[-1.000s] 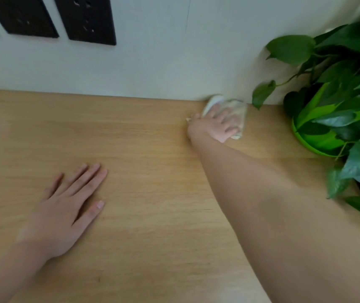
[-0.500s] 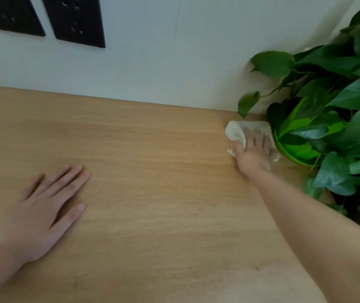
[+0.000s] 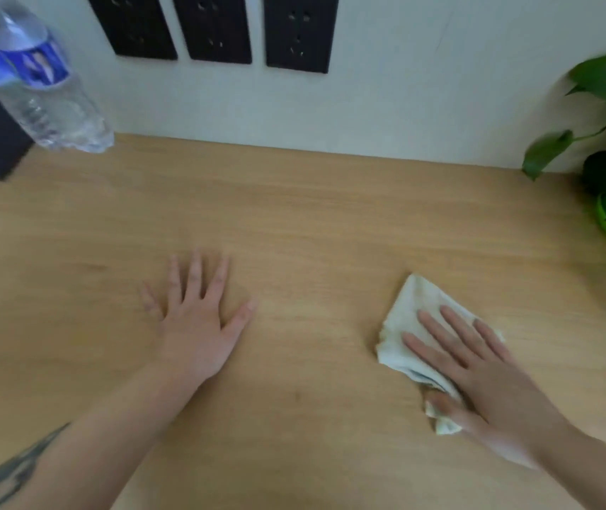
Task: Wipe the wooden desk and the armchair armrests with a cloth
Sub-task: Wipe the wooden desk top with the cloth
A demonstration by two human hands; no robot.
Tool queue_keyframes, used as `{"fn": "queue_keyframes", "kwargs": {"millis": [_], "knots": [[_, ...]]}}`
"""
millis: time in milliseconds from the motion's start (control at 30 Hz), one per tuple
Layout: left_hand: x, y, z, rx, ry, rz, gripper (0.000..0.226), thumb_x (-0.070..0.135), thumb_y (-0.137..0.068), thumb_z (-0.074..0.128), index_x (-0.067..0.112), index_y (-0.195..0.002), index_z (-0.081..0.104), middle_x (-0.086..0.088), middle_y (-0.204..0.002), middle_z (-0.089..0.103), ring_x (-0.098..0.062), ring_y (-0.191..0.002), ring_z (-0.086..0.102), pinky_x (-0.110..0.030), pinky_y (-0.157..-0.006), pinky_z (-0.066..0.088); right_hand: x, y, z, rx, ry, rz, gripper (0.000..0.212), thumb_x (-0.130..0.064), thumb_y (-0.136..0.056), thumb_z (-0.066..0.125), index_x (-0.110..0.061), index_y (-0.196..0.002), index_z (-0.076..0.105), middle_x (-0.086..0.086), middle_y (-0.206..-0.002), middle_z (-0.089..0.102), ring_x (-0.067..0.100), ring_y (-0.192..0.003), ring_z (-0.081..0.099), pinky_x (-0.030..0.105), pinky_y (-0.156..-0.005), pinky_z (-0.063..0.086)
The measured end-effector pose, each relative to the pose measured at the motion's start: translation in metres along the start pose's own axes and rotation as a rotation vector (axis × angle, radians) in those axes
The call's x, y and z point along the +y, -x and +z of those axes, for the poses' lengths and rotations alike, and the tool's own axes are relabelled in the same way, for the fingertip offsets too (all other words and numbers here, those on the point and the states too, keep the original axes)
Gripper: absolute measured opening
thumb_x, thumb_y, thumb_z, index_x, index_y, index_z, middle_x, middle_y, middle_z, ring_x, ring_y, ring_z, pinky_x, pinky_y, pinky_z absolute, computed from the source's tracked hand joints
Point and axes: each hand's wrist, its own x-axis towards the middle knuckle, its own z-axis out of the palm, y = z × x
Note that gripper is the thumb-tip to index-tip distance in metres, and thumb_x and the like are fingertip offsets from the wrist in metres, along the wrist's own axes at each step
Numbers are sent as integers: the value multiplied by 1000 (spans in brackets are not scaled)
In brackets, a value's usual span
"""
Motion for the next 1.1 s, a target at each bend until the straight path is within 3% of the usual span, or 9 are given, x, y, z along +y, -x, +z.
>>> {"fn": "queue_keyframes", "kwargs": {"millis": [67,167,300,433,533,600,733,967,1100], "knots": [[-46,19,1,-30,24,-51,82,84,-69,1,51,-141,-19,8,-160,-17,-23,-146,-19,-66,-110,-3,19,8,-3,-41,24,164,65,-70,-91,17,-45,-150,10,-7,-162,9,19,-149,-1,43,-116,7],[-112,44,-4,-41,37,-107,80,88,-66,3,58,-133,-27,13,-159,-16,-21,-147,-15,-68,-110,2,13,-51,-6,56,-145,795,63,-70,-88,9,-52,-148,3,-6,-162,0,24,-148,-4,52,-114,5],[-175,56,-10,-46,42,-143,78,89,-66,3,60,-129,-30,17,-159,-16,-21,-147,-11,-68,-110,6,-61,-184,-36,76,-454,1414,62,-53,-96,16,-34,-153,1,6,-162,-8,39,-146,-9,64,-111,-3],[-218,56,-12,-50,31,-107,77,90,-67,0,60,-132,-29,19,-157,-19,-19,-147,-14,-70,-109,6,-219,-247,-37,29,-277,792,63,-50,-98,19,-30,-153,-6,6,-161,-12,38,-145,-14,61,-111,-5],[-226,58,-10,-19,5,-59,80,87,-70,-4,53,-141,-21,18,-157,-16,-20,-147,-11,-71,-108,7,-327,-194,-15,24,-153,185,62,-52,-96,17,-33,-153,4,5,-162,-3,37,-146,-12,58,-114,-7],[-227,57,-8,-19,4,-42,81,86,-72,-4,49,-143,-19,16,-157,-17,-22,-147,-11,-73,-106,6,-339,-140,-4,37,-116,41,61,-52,-96,25,-34,-153,14,3,-162,11,35,-147,3,56,-112,4],[-230,55,-4,-19,-9,-13,81,85,-73,-8,46,-142,-24,13,-157,-21,-25,-146,-16,-75,-104,1,-272,-87,-2,11,-47,160,60,-62,-94,13,-43,-151,8,-7,-162,10,22,-149,-1,48,-115,4],[-229,56,-1,-24,3,21,83,83,-72,-13,42,-143,-25,8,-158,-22,-27,-145,-19,-77,-103,-2,-240,-225,-28,87,-359,1285,59,-51,-98,12,-35,-153,-2,4,-162,-10,36,-146,-13,61,-113,-6],[-228,57,-6,-48,-17,37,81,81,-75,-11,40,-144,-24,6,-159,-21,-28,-145,-20,-77,-103,0,-301,-249,-20,131,-328,1129,61,-49,-98,18,-32,-153,-1,5,-162,-10,35,-146,-14,58,-112,-12]]}}
